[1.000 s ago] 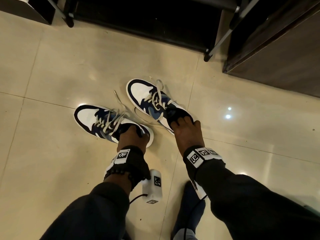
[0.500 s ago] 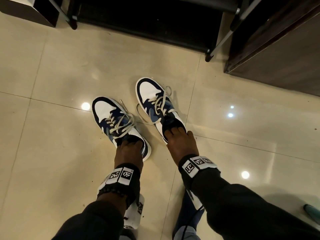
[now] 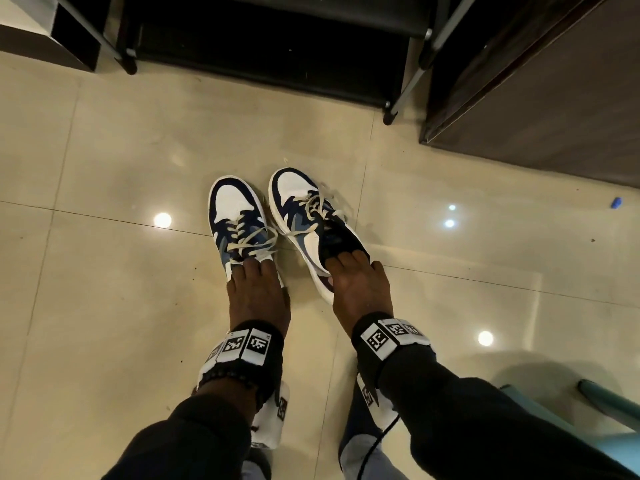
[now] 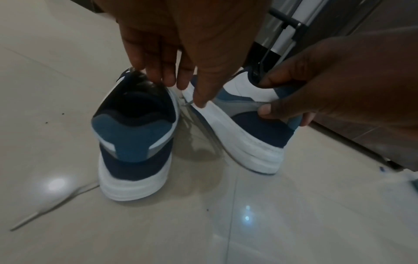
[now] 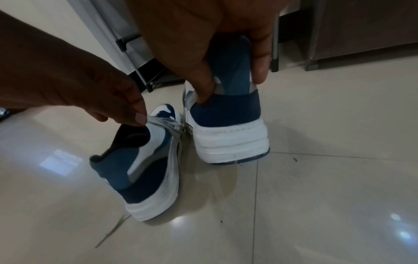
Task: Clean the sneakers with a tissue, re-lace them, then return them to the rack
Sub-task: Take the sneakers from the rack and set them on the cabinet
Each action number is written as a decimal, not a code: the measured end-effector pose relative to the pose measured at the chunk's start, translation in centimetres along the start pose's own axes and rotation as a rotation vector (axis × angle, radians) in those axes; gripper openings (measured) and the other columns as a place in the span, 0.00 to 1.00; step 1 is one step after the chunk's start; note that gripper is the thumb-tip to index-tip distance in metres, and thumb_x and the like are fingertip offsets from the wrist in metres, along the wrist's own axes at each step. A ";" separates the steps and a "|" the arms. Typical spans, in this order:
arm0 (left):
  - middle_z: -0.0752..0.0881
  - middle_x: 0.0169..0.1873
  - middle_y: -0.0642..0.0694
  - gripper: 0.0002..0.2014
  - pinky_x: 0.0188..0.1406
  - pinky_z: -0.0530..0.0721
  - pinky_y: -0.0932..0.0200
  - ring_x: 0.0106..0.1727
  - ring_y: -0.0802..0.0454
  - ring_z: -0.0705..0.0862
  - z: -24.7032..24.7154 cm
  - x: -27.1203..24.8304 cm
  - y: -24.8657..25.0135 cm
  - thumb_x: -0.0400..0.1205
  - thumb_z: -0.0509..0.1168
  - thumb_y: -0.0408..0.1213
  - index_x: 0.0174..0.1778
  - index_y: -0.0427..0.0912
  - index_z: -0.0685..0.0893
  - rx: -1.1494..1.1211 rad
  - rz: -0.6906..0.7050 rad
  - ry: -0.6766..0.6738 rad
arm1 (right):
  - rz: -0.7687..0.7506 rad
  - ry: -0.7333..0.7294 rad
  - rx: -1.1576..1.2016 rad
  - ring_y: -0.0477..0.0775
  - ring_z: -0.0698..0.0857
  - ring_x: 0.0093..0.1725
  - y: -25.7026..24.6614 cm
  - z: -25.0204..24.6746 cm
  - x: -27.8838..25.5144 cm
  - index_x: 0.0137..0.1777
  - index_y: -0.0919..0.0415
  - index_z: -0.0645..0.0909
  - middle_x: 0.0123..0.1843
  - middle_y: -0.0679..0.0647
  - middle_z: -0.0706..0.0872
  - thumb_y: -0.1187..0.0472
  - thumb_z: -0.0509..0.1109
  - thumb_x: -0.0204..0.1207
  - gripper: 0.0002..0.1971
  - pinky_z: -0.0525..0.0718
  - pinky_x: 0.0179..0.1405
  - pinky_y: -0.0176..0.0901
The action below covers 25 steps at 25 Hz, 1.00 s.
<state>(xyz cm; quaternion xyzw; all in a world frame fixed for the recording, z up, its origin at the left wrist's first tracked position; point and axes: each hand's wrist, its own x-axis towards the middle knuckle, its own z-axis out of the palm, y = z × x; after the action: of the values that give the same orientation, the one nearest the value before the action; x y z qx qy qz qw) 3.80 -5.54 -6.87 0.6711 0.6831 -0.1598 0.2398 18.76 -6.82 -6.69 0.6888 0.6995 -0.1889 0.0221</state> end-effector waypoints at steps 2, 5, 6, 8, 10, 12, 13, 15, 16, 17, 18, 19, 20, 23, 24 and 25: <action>0.75 0.66 0.36 0.21 0.66 0.73 0.46 0.66 0.37 0.74 -1.7 -0.5 1.5 0.81 0.63 0.38 0.70 0.38 0.72 -0.110 0.048 -0.016 | 0.053 0.017 0.051 0.61 0.84 0.47 0.2 -2.1 -1.3 0.47 0.59 0.85 0.44 0.55 0.87 0.72 0.76 0.56 0.18 0.80 0.35 0.48; 0.75 0.68 0.36 0.21 0.66 0.74 0.45 0.67 0.36 0.76 -5.5 -1.3 4.5 0.82 0.60 0.33 0.72 0.39 0.70 -0.282 0.160 -0.060 | 0.139 0.091 0.113 0.60 0.85 0.47 0.6 -7.2 -3.8 0.48 0.58 0.85 0.46 0.54 0.87 0.72 0.70 0.57 0.18 0.81 0.35 0.48; 0.75 0.67 0.36 0.21 0.65 0.75 0.44 0.67 0.36 0.76 -6.9 -1.7 5.7 0.82 0.59 0.32 0.72 0.39 0.71 -0.301 0.209 -0.061 | 0.179 0.130 0.118 0.59 0.85 0.46 0.9 -9.3 -4.7 0.49 0.57 0.85 0.45 0.53 0.87 0.70 0.69 0.60 0.17 0.81 0.34 0.47; 0.76 0.66 0.37 0.21 0.64 0.76 0.44 0.66 0.36 0.78 -9.9 -2.6 8.3 0.82 0.59 0.30 0.72 0.39 0.72 -0.310 0.305 -0.060 | 0.277 0.203 0.134 0.57 0.84 0.44 1.8 -13.9 -6.9 0.51 0.56 0.86 0.45 0.51 0.87 0.67 0.69 0.64 0.15 0.80 0.33 0.46; 0.76 0.66 0.41 0.20 0.63 0.77 0.45 0.64 0.40 0.79 -12.6 -3.7 10.9 0.82 0.58 0.30 0.72 0.41 0.72 -0.288 0.393 -0.044 | 0.371 0.255 0.130 0.57 0.84 0.44 2.3 -18.2 -9.1 0.55 0.55 0.85 0.46 0.51 0.86 0.67 0.72 0.64 0.18 0.80 0.32 0.47; 0.75 0.67 0.45 0.20 0.62 0.77 0.49 0.63 0.44 0.79 -16.0 -5.5 14.6 0.83 0.59 0.31 0.72 0.43 0.72 -0.288 0.513 -0.029 | 0.464 0.312 0.136 0.57 0.83 0.43 3.4 -22.8 -11.4 0.57 0.55 0.84 0.47 0.50 0.86 0.68 0.76 0.61 0.22 0.80 0.32 0.46; 0.74 0.68 0.46 0.20 0.62 0.77 0.51 0.64 0.46 0.78 -17.8 -6.4 16.8 0.83 0.59 0.30 0.71 0.44 0.72 -0.297 0.569 -0.022 | 0.508 0.340 0.146 0.57 0.83 0.42 4.2 -25.2 -12.5 0.55 0.54 0.84 0.46 0.50 0.86 0.69 0.78 0.59 0.23 0.79 0.32 0.46; 0.72 0.71 0.49 0.21 0.65 0.76 0.54 0.68 0.47 0.76 -21.3 -7.3 21.2 0.82 0.60 0.29 0.72 0.44 0.71 -0.314 0.633 0.038 | 0.574 0.424 0.159 0.58 0.81 0.41 6.2 -29.5 -13.9 0.52 0.53 0.84 0.44 0.49 0.85 0.67 0.76 0.61 0.18 0.78 0.30 0.47; 0.71 0.72 0.49 0.22 0.67 0.75 0.54 0.70 0.47 0.74 -23.0 -7.1 23.4 0.80 0.60 0.28 0.72 0.44 0.71 -0.307 0.646 0.086 | 0.577 0.473 0.152 0.58 0.80 0.41 7.4 -31.3 -14.3 0.51 0.53 0.84 0.44 0.49 0.84 0.65 0.72 0.65 0.14 0.77 0.30 0.48; 0.71 0.72 0.48 0.23 0.69 0.74 0.53 0.70 0.46 0.74 -24.5 -6.6 25.6 0.79 0.61 0.26 0.71 0.43 0.72 -0.287 0.663 0.136 | 0.558 0.514 0.145 0.58 0.79 0.42 8.6 -33.0 -14.7 0.51 0.53 0.83 0.44 0.49 0.83 0.62 0.66 0.68 0.12 0.76 0.30 0.48; 0.73 0.71 0.45 0.23 0.67 0.75 0.52 0.69 0.44 0.75 -25.8 -5.9 27.4 0.77 0.61 0.25 0.68 0.42 0.74 -0.260 0.683 0.186 | 0.520 0.533 0.130 0.58 0.79 0.43 9.6 -34.0 -14.9 0.51 0.53 0.83 0.45 0.49 0.83 0.60 0.61 0.69 0.13 0.75 0.31 0.48; 0.74 0.67 0.43 0.21 0.64 0.76 0.50 0.65 0.40 0.76 -27.2 -5.1 29.2 0.76 0.61 0.24 0.65 0.41 0.76 -0.236 0.699 0.233 | 0.474 0.551 0.115 0.58 0.78 0.43 10.9 -35.0 -15.5 0.52 0.53 0.83 0.45 0.49 0.83 0.60 0.59 0.70 0.14 0.75 0.32 0.48; 0.75 0.64 0.40 0.20 0.60 0.76 0.47 0.62 0.37 0.78 -28.3 -4.3 30.8 0.76 0.60 0.24 0.63 0.40 0.76 -0.227 0.692 0.263 | 0.437 0.578 0.103 0.57 0.78 0.44 12.2 -35.8 -16.2 0.52 0.53 0.83 0.46 0.48 0.84 0.61 0.60 0.70 0.14 0.76 0.33 0.47; 0.73 0.71 0.37 0.25 0.63 0.76 0.45 0.67 0.35 0.75 -30.1 -2.1 33.9 0.76 0.58 0.22 0.71 0.37 0.73 -0.246 0.632 0.262 | 0.416 0.703 0.127 0.59 0.77 0.45 16.0 -38.3 -18.0 0.53 0.56 0.84 0.46 0.52 0.84 0.60 0.61 0.72 0.13 0.78 0.36 0.50; 0.69 0.76 0.38 0.28 0.70 0.73 0.46 0.74 0.37 0.71 -30.1 -1.2 34.4 0.76 0.58 0.22 0.75 0.38 0.69 -0.201 0.645 0.257 | 0.439 0.741 0.128 0.60 0.77 0.45 17.2 -39.2 -17.7 0.53 0.57 0.83 0.47 0.53 0.84 0.60 0.61 0.73 0.12 0.78 0.37 0.52; 0.65 0.79 0.39 0.30 0.75 0.69 0.46 0.78 0.39 0.66 -30.0 -0.4 34.9 0.77 0.60 0.24 0.78 0.38 0.66 -0.122 0.680 0.245 | 0.471 0.763 0.105 0.61 0.77 0.46 18.6 -40.1 -16.8 0.53 0.57 0.83 0.47 0.54 0.84 0.62 0.62 0.73 0.12 0.78 0.38 0.52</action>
<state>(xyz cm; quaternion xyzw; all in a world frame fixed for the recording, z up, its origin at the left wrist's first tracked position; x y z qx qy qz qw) 35.07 11.99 22.01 0.8585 0.4529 0.0514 0.2351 46.86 -11.44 31.10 0.8498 0.4713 0.0537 -0.2299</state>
